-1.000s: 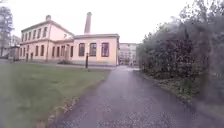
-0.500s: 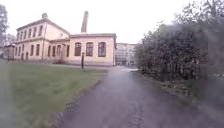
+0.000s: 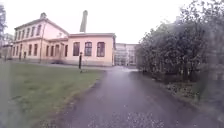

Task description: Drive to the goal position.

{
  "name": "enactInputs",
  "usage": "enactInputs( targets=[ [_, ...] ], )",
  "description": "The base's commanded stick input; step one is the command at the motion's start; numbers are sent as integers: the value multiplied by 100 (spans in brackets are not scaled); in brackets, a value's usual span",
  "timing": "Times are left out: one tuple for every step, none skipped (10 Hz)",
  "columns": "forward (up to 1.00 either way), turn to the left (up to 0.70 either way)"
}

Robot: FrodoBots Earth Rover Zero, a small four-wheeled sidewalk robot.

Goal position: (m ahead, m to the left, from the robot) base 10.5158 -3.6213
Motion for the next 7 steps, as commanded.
enactInputs(
  targets=[
    [85,0],
    [85,0],
    [85,0],
    [85,0],
    [85,0],
    [85,0],
    [85,0]
  ],
)
